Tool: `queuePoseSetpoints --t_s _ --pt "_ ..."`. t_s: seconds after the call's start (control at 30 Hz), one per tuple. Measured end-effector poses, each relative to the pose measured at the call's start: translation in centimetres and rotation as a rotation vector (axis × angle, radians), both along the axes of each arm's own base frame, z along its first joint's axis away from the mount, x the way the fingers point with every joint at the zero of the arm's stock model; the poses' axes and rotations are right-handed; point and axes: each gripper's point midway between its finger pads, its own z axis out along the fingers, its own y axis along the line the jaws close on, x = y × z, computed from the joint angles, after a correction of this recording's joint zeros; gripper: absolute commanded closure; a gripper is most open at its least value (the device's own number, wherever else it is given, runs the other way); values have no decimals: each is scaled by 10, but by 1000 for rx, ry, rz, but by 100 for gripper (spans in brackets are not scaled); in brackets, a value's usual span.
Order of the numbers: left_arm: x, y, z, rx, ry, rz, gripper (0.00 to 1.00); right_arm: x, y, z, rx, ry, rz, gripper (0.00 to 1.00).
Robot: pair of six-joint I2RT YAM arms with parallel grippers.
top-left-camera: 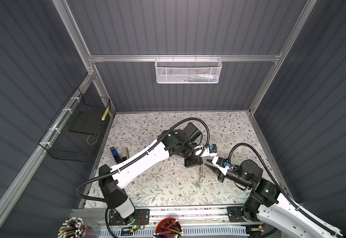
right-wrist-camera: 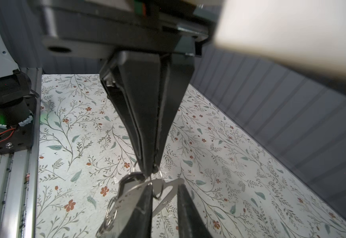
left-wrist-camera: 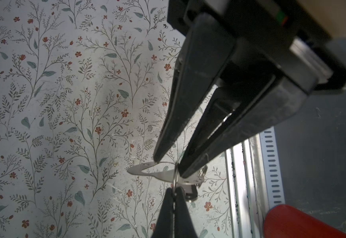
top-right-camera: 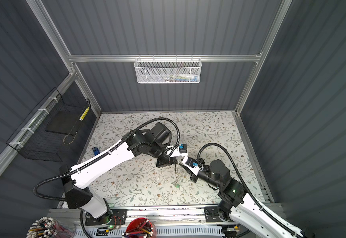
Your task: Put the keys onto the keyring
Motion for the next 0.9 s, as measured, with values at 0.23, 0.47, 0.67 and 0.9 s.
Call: queuePoseSetpoints --t_s 0.23,0.47,0.67,0.9 --pt "-1 0 -1 7 -4 -2 100 0 6 1 21 21 17 89" --pt "0 1 -1 8 -25 -5 100 0 9 0 27 43 25 99" --pt "1 1 7 -38 -65 -3 74 -4 9 6 50 43 42 100" --pt "-2 16 21 -165 -148 40 62 -11 7 16 104 13 62 100"
